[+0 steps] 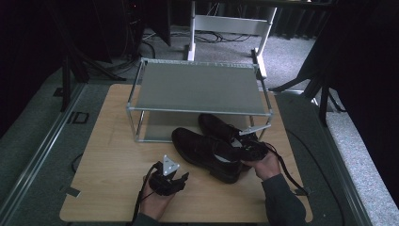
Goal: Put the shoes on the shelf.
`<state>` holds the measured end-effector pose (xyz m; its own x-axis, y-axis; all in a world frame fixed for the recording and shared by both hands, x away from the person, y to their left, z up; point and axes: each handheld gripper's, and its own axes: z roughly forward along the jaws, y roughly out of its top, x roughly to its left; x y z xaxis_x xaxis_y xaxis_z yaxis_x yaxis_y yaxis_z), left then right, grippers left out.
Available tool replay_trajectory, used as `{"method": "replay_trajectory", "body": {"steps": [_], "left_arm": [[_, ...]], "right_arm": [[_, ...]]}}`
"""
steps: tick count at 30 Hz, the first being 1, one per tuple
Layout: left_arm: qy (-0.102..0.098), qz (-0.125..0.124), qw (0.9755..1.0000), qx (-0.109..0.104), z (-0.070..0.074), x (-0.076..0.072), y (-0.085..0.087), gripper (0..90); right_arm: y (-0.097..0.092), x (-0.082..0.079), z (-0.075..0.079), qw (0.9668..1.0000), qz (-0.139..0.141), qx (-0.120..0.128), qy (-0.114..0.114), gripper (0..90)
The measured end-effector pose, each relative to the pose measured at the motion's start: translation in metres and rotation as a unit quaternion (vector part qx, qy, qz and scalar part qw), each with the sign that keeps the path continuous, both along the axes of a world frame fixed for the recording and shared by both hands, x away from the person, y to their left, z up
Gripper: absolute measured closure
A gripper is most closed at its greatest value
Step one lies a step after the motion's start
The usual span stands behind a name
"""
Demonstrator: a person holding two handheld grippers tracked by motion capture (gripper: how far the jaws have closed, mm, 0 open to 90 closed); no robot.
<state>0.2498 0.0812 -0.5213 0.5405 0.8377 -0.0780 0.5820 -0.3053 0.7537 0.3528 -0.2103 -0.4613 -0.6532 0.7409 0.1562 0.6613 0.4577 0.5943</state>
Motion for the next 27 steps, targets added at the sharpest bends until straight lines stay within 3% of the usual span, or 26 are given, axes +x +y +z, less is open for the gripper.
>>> {"method": "replay_trajectory", "body": {"steps": [13, 20, 27], "left_arm": [[-0.005, 0.003, 1.0, -0.003, 0.001, 0.013, -0.008, 49.6], [-0.013, 0.016, 0.9998, -0.004, 0.006, 0.03, -0.01, 48.6], [-0.016, 0.028, 0.9995, -0.004, 0.01, 0.049, -0.013, 49.1]], "right_arm": [[0.014, 0.01, 0.001, 0.9995, -0.029, 0.007, -0.011, 80.3], [0.025, 0.012, 0.002, 0.9984, -0.048, -0.006, -0.03, 80.3], [0.027, 0.016, 0.0, 0.9976, -0.061, 0.0, -0.033, 80.3]]}}
